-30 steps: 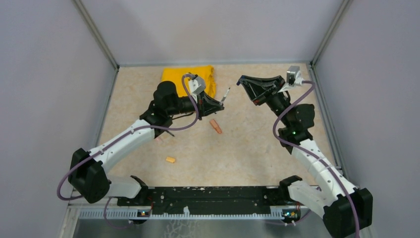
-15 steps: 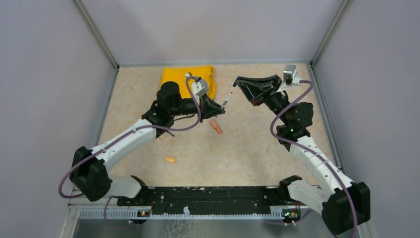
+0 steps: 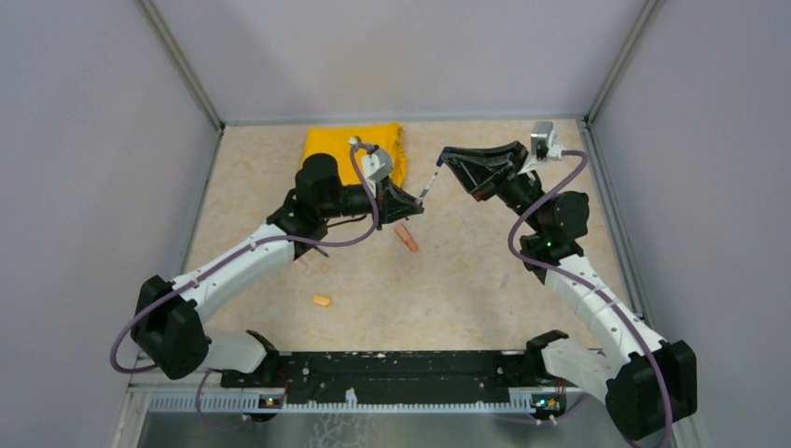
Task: Insert the pens into the pen caps
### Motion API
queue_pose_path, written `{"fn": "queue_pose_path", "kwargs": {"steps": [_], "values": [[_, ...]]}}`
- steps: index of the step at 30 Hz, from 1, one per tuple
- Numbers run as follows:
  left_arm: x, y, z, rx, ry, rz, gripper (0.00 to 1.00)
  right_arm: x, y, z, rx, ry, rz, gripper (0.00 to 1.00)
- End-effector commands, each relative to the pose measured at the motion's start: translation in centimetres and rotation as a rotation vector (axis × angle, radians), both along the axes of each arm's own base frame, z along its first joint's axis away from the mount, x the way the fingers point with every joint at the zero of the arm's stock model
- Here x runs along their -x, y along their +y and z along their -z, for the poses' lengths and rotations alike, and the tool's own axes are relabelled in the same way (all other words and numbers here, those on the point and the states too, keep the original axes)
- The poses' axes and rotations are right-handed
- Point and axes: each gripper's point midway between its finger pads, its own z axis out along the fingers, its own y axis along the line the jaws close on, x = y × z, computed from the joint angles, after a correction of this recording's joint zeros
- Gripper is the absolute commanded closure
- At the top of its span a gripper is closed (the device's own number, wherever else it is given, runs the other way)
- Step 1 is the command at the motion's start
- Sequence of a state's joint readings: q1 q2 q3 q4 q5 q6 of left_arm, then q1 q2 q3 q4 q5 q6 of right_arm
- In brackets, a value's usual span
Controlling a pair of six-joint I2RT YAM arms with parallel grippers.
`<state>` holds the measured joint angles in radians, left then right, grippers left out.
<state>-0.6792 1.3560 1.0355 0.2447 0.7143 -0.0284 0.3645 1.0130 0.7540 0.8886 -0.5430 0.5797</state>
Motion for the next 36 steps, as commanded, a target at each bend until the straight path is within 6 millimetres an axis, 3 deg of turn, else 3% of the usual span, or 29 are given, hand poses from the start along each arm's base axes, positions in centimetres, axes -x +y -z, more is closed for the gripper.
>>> {"fn": "queue_pose_path", "kwargs": {"steps": [1, 36], "values": [[0.3, -0.1, -2.1, 0.032, -0.061, 0.010, 1.00, 1.0, 0.1, -1.9, -0.017, -0.059, -0.020, 1.00], [0.8, 0.2, -2.6, 0.049, -0.081, 0.017, 1.00, 0.7, 1.1, -0.4, 0.007, -0.011, -0.058, 1.00]]}}
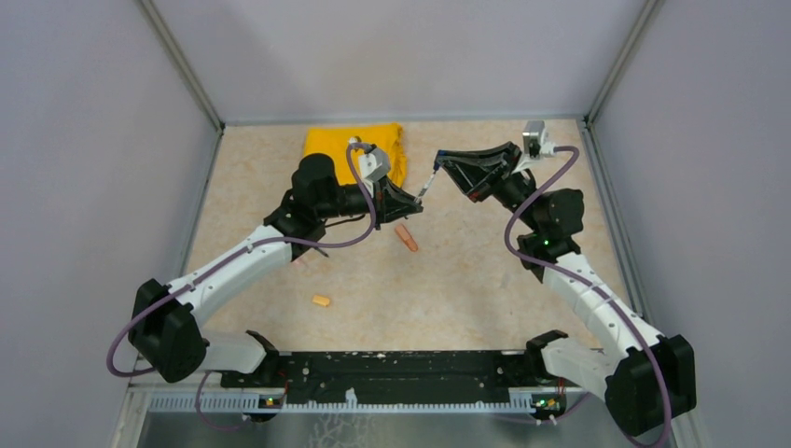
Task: Insert the pens into the pen caps
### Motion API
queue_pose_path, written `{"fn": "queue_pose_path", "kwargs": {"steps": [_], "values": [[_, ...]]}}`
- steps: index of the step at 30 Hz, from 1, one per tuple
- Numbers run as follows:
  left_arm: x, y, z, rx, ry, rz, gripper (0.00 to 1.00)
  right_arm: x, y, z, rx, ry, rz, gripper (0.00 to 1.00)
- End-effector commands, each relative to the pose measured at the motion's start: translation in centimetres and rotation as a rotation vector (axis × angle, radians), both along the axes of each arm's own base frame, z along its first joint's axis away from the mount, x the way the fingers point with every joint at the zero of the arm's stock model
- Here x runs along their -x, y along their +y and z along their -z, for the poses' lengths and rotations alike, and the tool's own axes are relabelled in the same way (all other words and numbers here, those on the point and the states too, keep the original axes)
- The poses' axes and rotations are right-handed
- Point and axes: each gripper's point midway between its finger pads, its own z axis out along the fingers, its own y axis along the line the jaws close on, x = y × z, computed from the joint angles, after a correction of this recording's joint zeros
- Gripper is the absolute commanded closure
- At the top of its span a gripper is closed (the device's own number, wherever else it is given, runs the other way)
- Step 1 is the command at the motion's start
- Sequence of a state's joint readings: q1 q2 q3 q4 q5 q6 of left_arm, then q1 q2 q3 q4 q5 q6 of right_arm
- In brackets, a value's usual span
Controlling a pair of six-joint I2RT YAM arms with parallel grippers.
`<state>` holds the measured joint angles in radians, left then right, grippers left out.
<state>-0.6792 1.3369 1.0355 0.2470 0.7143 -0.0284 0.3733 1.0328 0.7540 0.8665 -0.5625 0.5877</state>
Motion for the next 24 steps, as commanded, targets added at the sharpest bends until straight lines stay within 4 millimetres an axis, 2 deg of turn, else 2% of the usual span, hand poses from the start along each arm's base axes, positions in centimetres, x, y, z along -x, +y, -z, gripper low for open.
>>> {"fn": "queue_pose_path", "kwargs": {"steps": [1, 24], "values": [[0.6, 0.0, -1.8, 0.036, -0.065, 0.016, 1.00, 1.0, 0.4, -1.5, -0.014, -0.050, -0.031, 1.00], [0.2, 0.4, -2.0, 0.044, -0.074, -0.021, 1.00, 1.3, 1.1, 0.4, 0.006, -0.012, -0.071, 1.00]]}}
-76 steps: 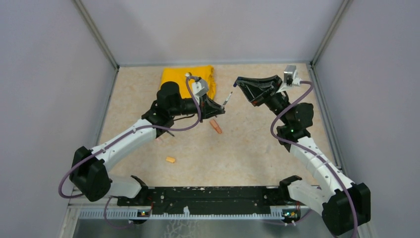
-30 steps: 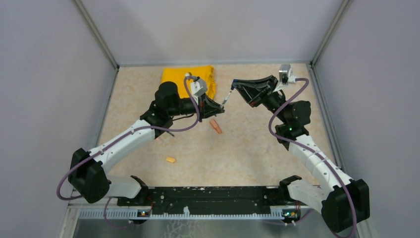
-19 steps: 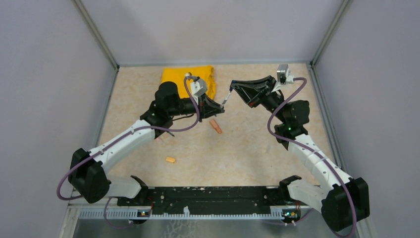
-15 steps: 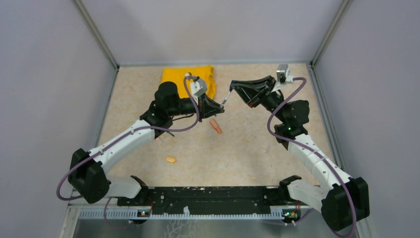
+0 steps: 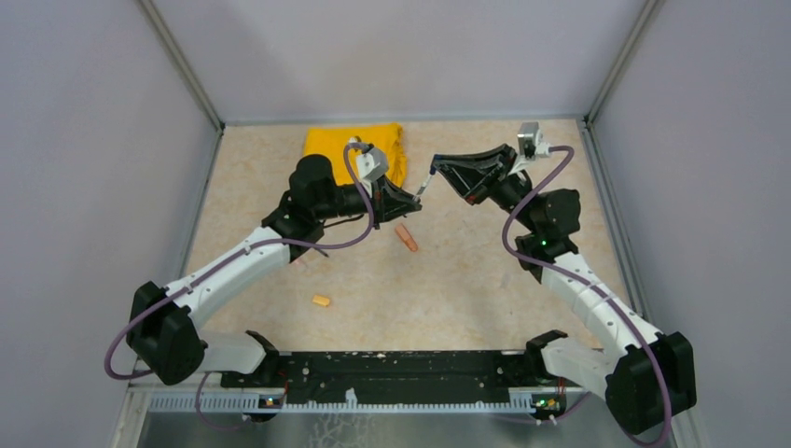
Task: Insert the pens into the pen caps
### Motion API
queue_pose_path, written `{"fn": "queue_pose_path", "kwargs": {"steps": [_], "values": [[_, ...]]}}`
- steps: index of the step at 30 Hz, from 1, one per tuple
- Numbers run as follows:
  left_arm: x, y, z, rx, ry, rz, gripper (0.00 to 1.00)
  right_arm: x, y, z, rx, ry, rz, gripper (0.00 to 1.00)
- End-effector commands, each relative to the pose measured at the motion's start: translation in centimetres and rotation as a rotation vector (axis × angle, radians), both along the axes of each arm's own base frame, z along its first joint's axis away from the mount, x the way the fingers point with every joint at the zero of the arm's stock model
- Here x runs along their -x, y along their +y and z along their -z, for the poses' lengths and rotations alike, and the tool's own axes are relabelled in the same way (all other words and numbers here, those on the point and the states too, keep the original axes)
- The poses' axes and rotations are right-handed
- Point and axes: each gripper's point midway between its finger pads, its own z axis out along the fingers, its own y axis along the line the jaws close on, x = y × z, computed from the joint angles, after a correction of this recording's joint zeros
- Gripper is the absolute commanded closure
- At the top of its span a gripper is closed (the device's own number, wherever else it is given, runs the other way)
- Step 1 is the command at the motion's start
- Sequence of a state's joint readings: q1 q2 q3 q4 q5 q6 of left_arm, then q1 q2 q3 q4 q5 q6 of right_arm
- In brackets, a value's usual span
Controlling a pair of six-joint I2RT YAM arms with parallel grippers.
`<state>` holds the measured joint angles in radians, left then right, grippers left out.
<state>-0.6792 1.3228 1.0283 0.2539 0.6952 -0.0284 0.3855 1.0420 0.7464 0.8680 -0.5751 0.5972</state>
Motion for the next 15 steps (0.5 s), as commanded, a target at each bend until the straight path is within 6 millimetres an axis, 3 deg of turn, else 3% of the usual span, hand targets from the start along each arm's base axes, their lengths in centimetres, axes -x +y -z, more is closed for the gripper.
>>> {"fn": "queue_pose_path", "kwargs": {"steps": [1, 9, 12, 15], "values": [[0.3, 0.2, -1.7, 0.036, -0.064, -0.003, 1.00, 1.2, 0.6, -0.2, -0.002, -0.031, -0.046, 1.00], [0.3, 0.2, -1.8, 0.038, -0.069, -0.008, 1.00, 1.6, 0.7, 1.0, 0.009, -0.012, -0.069, 0.98], [0.2, 0.3, -1.7, 0.037, -0.069, -0.012, 1.00, 1.5, 0.8, 1.3, 0.022, -0.009, -0.067, 0.91], [0.3, 0.3, -1.8, 0.037, -0.069, -0.012, 1.00, 1.5, 0.5, 0.9, 0.023, -0.022, -0.045, 0.77]]}}
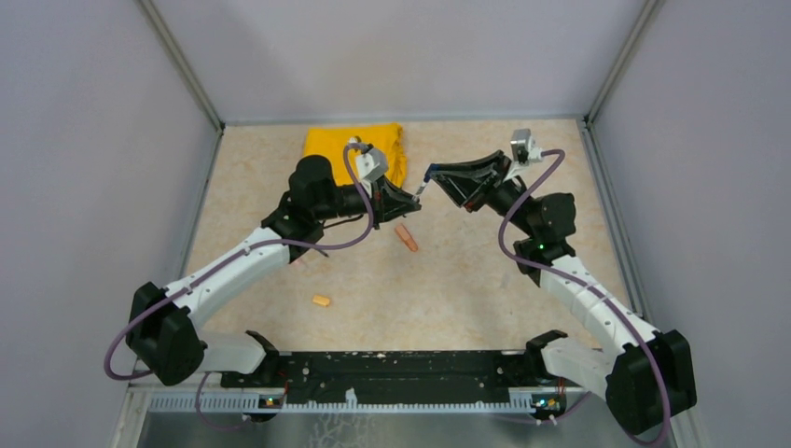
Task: Insert the pens into the pen caps
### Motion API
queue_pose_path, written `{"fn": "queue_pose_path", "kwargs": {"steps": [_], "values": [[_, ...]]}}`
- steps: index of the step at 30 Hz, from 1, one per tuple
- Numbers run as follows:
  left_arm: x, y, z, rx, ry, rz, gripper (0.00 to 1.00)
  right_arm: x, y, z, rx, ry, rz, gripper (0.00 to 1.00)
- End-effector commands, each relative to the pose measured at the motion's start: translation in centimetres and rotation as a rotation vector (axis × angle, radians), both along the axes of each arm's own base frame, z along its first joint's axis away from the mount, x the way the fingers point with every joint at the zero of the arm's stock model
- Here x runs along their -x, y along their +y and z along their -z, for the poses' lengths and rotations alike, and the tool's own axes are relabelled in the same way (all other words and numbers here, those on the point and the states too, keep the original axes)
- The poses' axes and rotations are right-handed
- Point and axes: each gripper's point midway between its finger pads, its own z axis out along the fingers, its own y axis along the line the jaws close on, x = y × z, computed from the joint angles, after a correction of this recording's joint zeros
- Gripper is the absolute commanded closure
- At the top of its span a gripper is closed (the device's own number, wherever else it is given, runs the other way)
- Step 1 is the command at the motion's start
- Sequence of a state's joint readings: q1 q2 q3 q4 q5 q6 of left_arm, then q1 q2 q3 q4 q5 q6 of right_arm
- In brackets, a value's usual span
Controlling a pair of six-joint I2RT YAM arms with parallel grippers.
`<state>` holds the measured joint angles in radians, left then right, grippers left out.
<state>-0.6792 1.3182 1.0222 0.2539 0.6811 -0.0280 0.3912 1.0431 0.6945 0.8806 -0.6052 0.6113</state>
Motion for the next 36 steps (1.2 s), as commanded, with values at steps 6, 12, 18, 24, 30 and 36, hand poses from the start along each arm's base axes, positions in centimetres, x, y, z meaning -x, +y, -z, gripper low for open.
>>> {"fn": "queue_pose_path", "kwargs": {"steps": [6, 12, 18, 24, 30, 36], "values": [[0.4, 0.0, -1.7, 0.035, -0.066, 0.006, 1.00, 0.8, -0.7, -2.4, 0.008, -0.085, 0.055, 0.55], [0.4, 0.0, -1.7, 0.033, -0.064, 0.006, 1.00, 0.6, -1.6, -3.7, 0.003, -0.070, 0.115, 0.45], [0.2, -0.2, -1.2, 0.020, -0.047, 0.011, 1.00, -0.5, -2.1, -5.1, 0.011, 0.007, 0.168, 0.44], [0.0, -0.4, -0.9, 0.006, -0.030, 0.012, 1.00, -2.2, -2.3, -5.3, 0.033, 0.151, 0.218, 0.47], [-0.4, -0.5, -0.6, -0.002, -0.021, 0.003, 1.00, -3.0, -1.4, -4.7, 0.087, 0.254, 0.217, 0.51], [-0.4, -0.5, -0.5, -0.004, -0.019, -0.002, 1.00, -3.2, -0.5, -3.9, 0.139, 0.293, 0.250, 0.53]]}}
